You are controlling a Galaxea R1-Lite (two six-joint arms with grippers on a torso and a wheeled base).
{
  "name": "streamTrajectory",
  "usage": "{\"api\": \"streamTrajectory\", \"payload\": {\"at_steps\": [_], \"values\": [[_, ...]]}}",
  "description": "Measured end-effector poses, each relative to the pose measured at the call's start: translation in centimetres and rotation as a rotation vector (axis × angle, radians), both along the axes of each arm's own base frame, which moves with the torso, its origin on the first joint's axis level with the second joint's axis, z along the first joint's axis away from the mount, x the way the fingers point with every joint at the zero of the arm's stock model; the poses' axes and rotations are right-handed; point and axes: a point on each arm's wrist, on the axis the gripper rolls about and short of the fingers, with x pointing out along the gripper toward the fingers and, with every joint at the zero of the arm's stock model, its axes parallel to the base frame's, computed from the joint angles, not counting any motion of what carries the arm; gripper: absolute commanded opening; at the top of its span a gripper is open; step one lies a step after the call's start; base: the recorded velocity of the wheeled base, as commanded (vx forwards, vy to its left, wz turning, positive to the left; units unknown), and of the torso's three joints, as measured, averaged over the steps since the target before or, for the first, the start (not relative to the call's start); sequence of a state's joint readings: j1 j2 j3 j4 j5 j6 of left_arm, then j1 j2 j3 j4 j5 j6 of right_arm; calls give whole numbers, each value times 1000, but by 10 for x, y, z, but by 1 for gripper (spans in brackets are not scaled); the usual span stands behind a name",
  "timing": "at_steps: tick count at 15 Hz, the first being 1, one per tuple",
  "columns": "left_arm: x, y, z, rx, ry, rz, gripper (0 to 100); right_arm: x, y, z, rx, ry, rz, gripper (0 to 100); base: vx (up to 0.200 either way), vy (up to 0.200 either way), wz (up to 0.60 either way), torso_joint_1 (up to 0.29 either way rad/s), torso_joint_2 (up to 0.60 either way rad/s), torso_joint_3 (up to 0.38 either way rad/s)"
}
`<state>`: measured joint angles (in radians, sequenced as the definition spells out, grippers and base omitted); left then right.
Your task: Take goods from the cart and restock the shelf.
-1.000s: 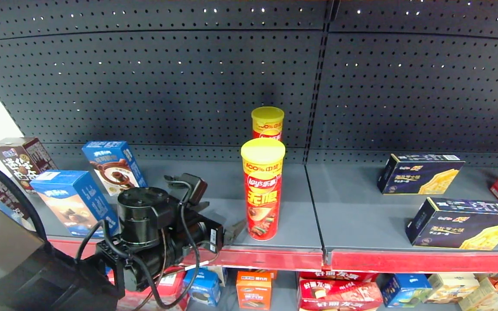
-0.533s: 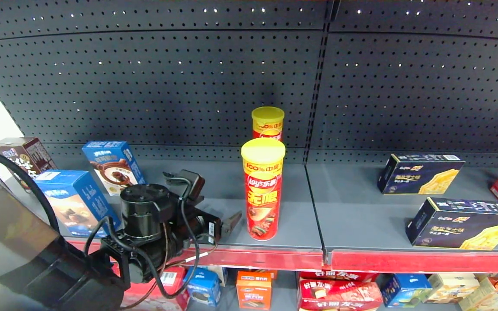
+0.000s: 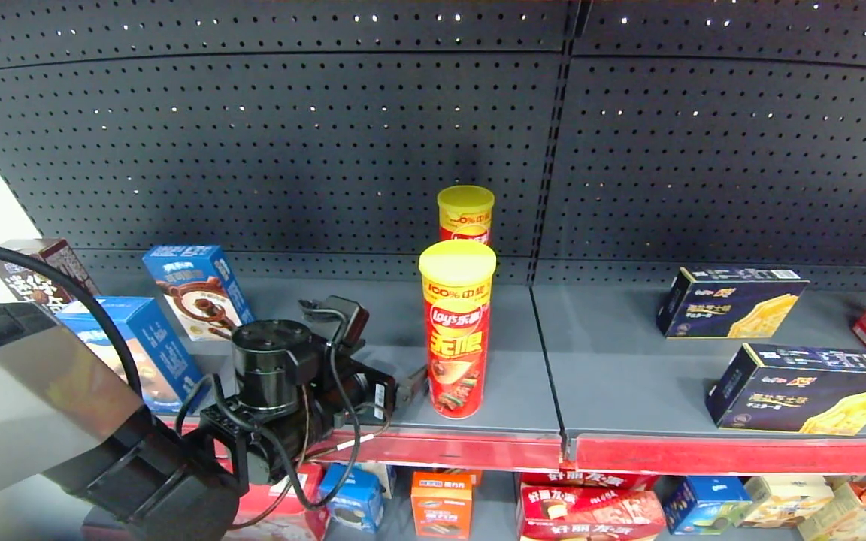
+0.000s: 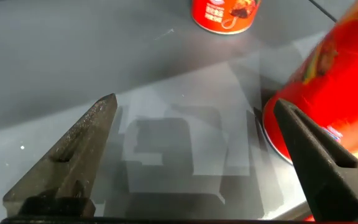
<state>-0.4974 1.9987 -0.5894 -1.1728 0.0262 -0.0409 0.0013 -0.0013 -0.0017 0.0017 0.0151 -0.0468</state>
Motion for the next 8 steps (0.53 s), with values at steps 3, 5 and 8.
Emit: {"api": "streamTrajectory", "payload": {"at_steps": [3, 5, 8], "values": [[0, -3, -1, 0, 0, -8, 100, 0, 0, 0, 0, 0, 0, 100, 0, 0, 0, 0, 0, 0], [0, -6, -2, 1, 1, -13, 100, 0, 0, 0, 0, 0, 0, 100, 0, 0, 0, 0, 0, 0], [0, -10, -2, 0, 0, -21, 100, 0, 0, 0, 0, 0, -1, 100, 0, 0, 0, 0, 0, 0]]}}
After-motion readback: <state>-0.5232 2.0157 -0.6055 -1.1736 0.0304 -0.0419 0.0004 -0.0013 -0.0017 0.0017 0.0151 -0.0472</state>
